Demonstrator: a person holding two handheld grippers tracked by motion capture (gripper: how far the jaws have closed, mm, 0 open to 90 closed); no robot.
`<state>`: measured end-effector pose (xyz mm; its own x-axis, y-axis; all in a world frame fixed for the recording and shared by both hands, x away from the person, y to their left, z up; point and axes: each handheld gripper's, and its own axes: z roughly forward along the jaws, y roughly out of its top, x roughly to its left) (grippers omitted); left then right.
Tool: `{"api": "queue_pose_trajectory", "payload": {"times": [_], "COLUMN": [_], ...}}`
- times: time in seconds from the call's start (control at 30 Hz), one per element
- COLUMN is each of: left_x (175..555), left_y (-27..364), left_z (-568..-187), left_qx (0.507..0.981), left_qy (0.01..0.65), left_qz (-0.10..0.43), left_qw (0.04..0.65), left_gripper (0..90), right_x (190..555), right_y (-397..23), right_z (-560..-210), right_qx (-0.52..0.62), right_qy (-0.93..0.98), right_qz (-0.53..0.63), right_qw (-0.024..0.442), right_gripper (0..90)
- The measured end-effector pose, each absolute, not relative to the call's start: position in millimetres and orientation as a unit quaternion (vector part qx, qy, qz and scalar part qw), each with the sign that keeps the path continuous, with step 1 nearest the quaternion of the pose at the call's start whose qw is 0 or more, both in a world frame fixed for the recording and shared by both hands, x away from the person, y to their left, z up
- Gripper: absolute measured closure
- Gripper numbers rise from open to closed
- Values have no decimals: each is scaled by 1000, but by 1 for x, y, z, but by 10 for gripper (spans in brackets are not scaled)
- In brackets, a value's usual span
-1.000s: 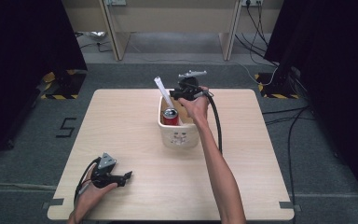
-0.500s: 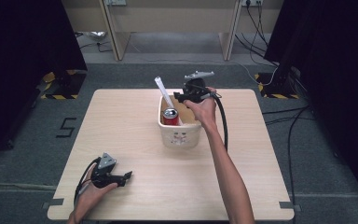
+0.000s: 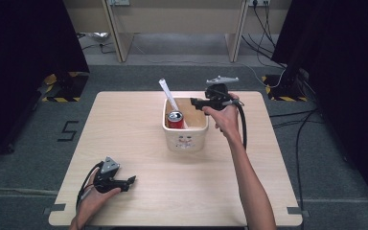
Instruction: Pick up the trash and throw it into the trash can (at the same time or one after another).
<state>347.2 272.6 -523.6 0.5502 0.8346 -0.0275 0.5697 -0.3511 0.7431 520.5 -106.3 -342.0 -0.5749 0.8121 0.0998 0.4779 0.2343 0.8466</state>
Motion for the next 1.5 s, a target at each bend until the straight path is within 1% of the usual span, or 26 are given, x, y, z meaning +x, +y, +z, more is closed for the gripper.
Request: {"api": "queue_pose_trajectory", "payload": {"times": [0.2, 0.47, 0.83, 1.5], "left_x": [347, 347, 347, 347], "left_y": [273, 273, 272, 273], "left_z": [-524, -524, -524, -524], "left_qx": [801, 802, 802, 802], "left_qy": [438, 438, 437, 437], "left_qz": [182, 182, 183, 183], "left_qw": [364, 364, 364, 364], "left_gripper": [142, 140, 140, 140], "right_x": [512, 497, 479, 464], "right_y": [-124, -146, -173, -195], "right_z": [-343, -343, -352, -379], "right_qx": [431, 433, 442, 455], "right_qy": [761, 759, 754, 748], "right_qz": [444, 440, 437, 435], "right_qw": [193, 207, 212, 212], "right_gripper": [282, 281, 282, 287]}}
